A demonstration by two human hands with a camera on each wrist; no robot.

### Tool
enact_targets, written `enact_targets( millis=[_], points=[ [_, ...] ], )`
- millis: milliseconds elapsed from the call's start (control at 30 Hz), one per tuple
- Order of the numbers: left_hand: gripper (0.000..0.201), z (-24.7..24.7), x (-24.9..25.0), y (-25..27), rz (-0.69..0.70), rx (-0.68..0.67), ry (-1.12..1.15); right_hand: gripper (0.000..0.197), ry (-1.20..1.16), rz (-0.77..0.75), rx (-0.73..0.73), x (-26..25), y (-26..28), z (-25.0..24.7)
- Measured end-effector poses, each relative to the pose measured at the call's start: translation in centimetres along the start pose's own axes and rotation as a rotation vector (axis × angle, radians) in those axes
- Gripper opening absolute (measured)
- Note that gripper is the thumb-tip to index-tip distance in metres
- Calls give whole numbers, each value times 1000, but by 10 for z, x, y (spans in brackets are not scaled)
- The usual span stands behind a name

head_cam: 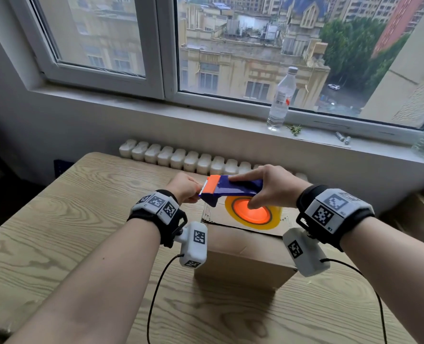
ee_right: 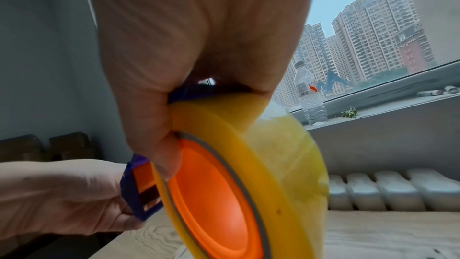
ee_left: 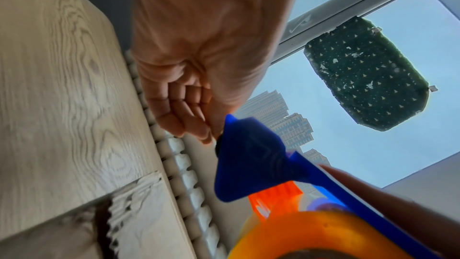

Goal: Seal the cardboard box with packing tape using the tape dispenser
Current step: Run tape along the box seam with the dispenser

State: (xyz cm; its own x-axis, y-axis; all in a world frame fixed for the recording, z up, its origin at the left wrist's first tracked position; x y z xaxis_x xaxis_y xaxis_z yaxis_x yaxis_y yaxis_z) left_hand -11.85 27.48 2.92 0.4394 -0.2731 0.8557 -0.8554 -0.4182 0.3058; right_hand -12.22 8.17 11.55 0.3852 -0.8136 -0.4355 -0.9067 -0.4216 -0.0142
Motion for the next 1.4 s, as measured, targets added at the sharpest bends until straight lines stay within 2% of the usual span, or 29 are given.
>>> enact_targets(
  millis=[167,300,500,700,833,1100,1267,1400],
  points=[
    [21,-17,-23,-8,-56,17,-54,62,60,26,-36,14,10,-7],
    [15,-26,-37,-6,-104,-73,-60,59,89,-2,-63,10,9,-8],
    [24,-20,-63,7,-155,-66,-144,62,142,-49,-121,2,10,14],
    [28,-18,-69,7,-129,-25,-170,62,159,-50,-134,-2,11,21],
    [45,-18,-73,6,-126,-25,-194,63,172,-62,-139,-7,9,23],
    [53,-11,-84,4,-124,-48,-283,64,252,-72,-172,-14,4,32],
    [49,-3,-90,3,-121,-73,-285,65,286,-71,-197,-17,-1,39],
    [53,6,-93,2,-135,-116,-318,65,293,-67,-206,-20,-6,41]
  ],
)
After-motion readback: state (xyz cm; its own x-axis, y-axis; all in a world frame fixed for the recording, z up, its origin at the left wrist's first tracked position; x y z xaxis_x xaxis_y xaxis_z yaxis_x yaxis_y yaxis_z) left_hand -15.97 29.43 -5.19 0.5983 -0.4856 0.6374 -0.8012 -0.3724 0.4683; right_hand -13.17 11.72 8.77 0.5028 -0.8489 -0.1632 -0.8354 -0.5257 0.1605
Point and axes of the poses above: each hand's wrist, its own y-axis away from the middle knuckle, its own z-axis out of the palm, x = y × z, the point moved 4 cm from there along -y, towards the middle knuckle, and after that the axes turned 12 degrees about x, right-handed, at the moved point
